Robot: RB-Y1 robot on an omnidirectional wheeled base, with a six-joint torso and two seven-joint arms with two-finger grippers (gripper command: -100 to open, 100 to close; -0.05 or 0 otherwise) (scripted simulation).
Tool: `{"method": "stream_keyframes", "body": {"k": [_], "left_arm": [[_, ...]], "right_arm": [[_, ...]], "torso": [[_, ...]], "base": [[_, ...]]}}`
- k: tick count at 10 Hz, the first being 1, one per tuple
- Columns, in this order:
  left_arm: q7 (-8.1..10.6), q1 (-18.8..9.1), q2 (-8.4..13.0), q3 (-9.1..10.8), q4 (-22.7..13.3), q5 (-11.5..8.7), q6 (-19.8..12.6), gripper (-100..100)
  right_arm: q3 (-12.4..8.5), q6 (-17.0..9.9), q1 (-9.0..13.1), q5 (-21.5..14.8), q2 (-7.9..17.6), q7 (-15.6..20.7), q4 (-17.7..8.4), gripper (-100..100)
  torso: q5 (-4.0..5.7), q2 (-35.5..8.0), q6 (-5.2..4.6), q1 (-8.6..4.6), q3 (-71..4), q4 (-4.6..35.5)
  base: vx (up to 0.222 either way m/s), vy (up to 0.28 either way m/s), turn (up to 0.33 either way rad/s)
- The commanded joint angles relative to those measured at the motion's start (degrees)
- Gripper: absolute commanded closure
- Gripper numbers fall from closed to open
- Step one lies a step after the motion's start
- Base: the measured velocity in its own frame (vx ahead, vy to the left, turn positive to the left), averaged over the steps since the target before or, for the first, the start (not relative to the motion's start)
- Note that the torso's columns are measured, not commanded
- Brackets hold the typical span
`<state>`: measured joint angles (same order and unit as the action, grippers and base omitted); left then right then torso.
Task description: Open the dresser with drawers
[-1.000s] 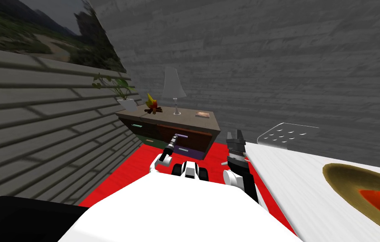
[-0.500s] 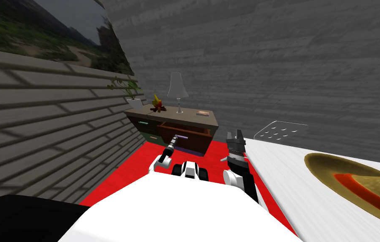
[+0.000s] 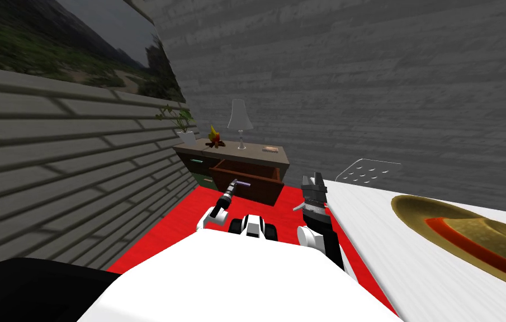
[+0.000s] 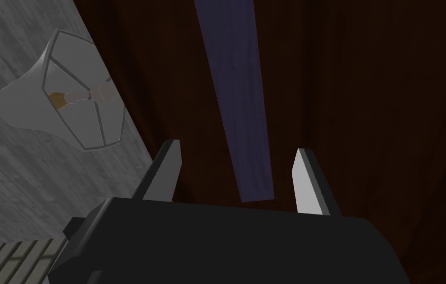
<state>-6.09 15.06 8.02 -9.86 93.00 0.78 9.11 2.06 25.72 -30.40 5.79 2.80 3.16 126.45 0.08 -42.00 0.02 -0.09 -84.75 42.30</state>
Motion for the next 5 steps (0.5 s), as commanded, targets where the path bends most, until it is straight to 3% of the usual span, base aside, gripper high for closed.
{"method": "stream_keyframes", "body": {"k": [1, 5], "left_arm": [[0.21, 0.4, 0.6, -0.1, 4.1, -0.4, -3.7, -100], [0.46, 1.0, 1.4, -0.26, 9.7, -0.8, -8.5, -100]], "right_arm": [[0.0, 0.0, 0.0, 0.0, 0.0, 0.0, 0.0, 0], [0.0, 0.0, 0.0, 0.0, 0.0, 0.0, 0.0, 0]], "torso": [[-0.05, 0.0, -0.01, 0.03, 0.0, -0.1], [-0.07, -0.3, -0.02, 0.09, 0.2, 0.0]], "base": [[0.006, -0.003, 0.005], [-0.001, -0.001, 0.0]]}}
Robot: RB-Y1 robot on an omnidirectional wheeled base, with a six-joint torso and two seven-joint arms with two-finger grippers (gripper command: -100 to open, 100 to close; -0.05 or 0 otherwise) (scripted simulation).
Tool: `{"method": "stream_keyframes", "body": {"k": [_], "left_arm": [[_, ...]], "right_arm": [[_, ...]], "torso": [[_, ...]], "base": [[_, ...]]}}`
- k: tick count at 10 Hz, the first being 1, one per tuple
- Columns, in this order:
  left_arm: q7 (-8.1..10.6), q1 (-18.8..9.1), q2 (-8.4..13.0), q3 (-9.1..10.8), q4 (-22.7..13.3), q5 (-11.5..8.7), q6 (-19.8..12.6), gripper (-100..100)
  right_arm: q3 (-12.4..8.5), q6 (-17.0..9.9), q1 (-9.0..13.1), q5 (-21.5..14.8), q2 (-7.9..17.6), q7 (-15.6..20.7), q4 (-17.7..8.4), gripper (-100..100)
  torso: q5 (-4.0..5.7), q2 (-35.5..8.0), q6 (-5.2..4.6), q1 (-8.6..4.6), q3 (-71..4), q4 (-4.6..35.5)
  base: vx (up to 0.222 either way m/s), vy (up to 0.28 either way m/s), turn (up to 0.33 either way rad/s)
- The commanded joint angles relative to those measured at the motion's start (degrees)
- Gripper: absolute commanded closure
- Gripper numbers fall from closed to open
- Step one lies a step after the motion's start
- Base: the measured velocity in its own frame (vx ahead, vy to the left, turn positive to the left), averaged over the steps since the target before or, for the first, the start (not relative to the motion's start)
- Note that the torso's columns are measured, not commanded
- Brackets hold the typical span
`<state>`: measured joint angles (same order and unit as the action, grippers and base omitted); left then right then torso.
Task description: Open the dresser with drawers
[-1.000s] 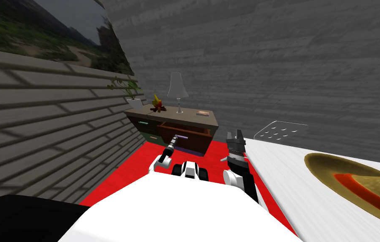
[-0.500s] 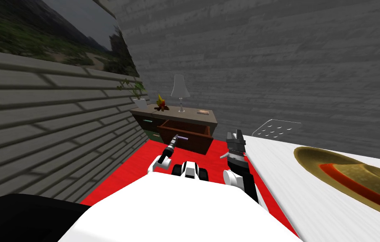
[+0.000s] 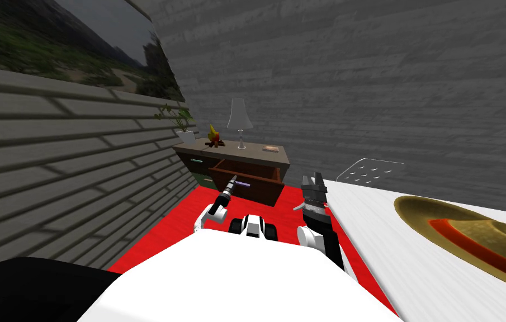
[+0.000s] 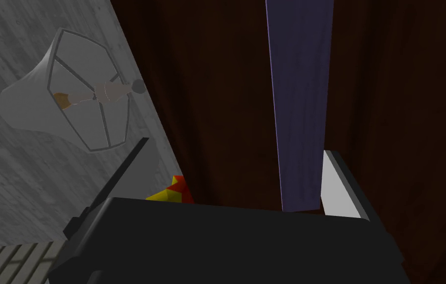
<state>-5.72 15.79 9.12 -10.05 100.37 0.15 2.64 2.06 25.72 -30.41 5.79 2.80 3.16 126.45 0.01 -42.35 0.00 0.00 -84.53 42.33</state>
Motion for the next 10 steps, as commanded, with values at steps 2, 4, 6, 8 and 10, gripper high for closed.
{"method": "stream_keyframes", "body": {"k": [2, 4, 6, 8, 10], "left_arm": [[0.22, 0.6, 0.7, -0.16, 5.1, -0.4, -4.4, -100], [0.2, 0.8, 0.7, -0.31, 4.0, -0.4, -4.5, -100], [0.29, 1.0, 0.7, -0.33, 3.8, -0.5, -4.7, 0], [0.32, 1.1, 0.8, -0.36, 3.6, -0.5, -4.8, 0], [0.35, 1.2, 0.8, -0.37, 3.6, -0.5, -4.9, 0]], "right_arm": [[0.0, 0.0, 0.0, 0.0, 0.0, 0.0, 0.0, 0], [0.0, 0.0, 0.0, 0.0, 0.0, 0.0, 0.0, 0], [0.0, 0.0, 0.0, 0.0, 0.0, 0.0, 0.0, 0], [0.0, 0.0, 0.0, 0.0, 0.0, 0.0, 0.0, 0], [0.0, 0.0, 0.0, 0.0, 0.0, 0.0, 0.0, 0]], "torso": [[0.13, -0.2, 0.02, -0.11, 0.1, 0.2], [0.22, -0.4, 0.07, -0.18, 0.2, 0.4], [0.11, -0.2, 0.01, -0.11, 0.1, 0.2], [0.08, 0.0, 0.0, -0.1, 0.0, 0.1], [0.06, 0.0, 0.0, -0.09, 0.0, 0.0]], "base": [[-0.004, -0.001, 0.009], [-0.001, -0.002, -0.006], [0.0, 0.0, 0.0], [0.0, 0.0, 0.0], [0.0, 0.0, 0.0]]}}
